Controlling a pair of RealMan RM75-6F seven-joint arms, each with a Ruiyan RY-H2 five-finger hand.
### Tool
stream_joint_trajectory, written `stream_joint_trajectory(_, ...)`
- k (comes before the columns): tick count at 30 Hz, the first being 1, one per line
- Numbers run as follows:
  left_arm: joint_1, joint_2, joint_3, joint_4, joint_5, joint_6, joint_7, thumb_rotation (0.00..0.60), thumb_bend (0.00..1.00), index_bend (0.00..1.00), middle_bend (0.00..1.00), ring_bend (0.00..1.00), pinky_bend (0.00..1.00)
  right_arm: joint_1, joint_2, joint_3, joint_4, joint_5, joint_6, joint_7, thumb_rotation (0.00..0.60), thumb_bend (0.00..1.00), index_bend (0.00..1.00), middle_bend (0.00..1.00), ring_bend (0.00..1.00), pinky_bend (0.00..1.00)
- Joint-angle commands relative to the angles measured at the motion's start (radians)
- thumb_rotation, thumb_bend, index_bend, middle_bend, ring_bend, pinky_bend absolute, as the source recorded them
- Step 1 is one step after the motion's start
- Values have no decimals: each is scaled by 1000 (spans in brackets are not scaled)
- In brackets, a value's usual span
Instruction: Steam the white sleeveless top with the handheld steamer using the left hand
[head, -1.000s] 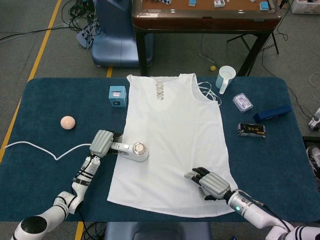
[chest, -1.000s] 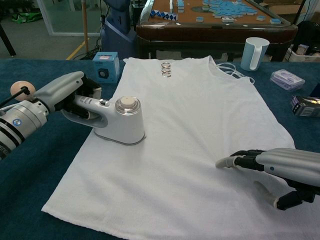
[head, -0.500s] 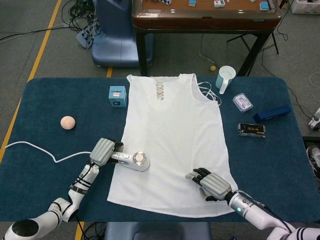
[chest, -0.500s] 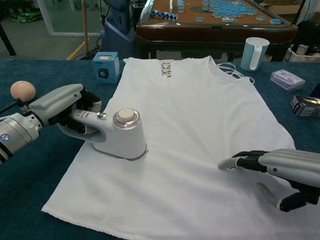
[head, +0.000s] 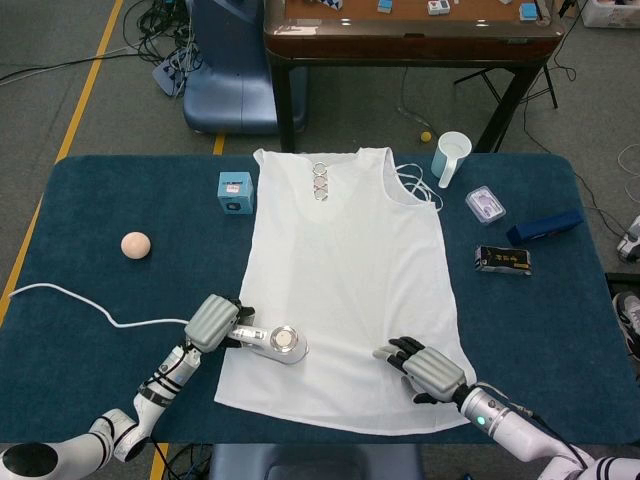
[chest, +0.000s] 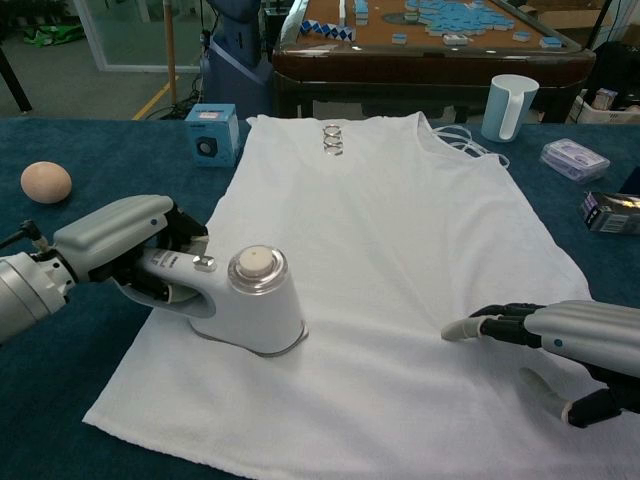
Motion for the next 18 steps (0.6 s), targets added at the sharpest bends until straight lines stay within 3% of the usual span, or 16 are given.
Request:
stream_joint_trajectory(1, 7, 19, 6, -24, 6, -1, 15, 600, 249, 893, 773, 634, 644, -1, 1, 0, 0, -1, 1, 1, 596, 772, 0, 129, 4, 20)
stream_joint_trajectory(7, 14, 40, -3, -33, 0, -2, 22, 600, 249, 893, 772, 633, 644, -2, 2, 0, -3, -2, 3, 0, 596, 772, 0, 129, 4, 20)
stream_joint_trajectory(18, 27, 47, -36, 57, -24, 9, -15, 600, 250, 892, 772, 632, 644, -2, 8, 5, -15, 3, 1, -15, 598, 772, 0, 129, 4, 20)
